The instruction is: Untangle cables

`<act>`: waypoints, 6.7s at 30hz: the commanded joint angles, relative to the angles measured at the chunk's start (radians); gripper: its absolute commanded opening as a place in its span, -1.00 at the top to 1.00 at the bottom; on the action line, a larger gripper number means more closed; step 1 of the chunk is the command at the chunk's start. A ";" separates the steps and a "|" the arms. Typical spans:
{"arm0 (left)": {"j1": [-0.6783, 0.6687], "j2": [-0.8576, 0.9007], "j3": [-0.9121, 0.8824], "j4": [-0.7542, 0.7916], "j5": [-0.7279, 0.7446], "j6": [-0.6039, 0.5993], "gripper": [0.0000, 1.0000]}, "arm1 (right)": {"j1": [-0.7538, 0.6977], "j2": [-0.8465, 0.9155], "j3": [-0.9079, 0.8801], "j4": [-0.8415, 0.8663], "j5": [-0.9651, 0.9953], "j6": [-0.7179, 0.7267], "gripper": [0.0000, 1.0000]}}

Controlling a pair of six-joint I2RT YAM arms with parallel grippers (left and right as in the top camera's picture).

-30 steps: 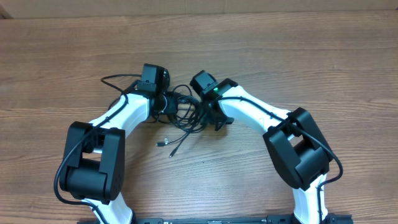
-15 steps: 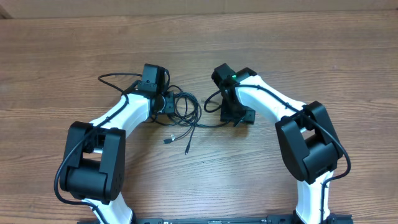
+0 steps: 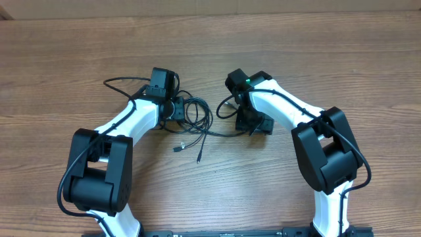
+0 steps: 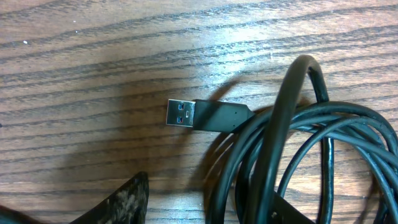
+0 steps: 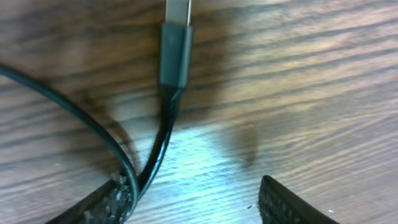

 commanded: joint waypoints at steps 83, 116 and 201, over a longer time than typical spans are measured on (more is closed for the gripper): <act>0.006 0.012 0.023 0.019 0.072 0.084 -0.01 | 0.095 0.069 0.038 0.182 0.192 -0.168 -0.69; 0.005 0.012 0.023 0.005 -0.024 0.083 -0.06 | 0.009 0.069 0.008 0.002 -0.053 -0.023 -0.64; 0.213 0.012 0.056 -0.008 0.798 0.274 0.92 | 0.047 0.046 -0.164 0.281 -0.489 -0.038 0.19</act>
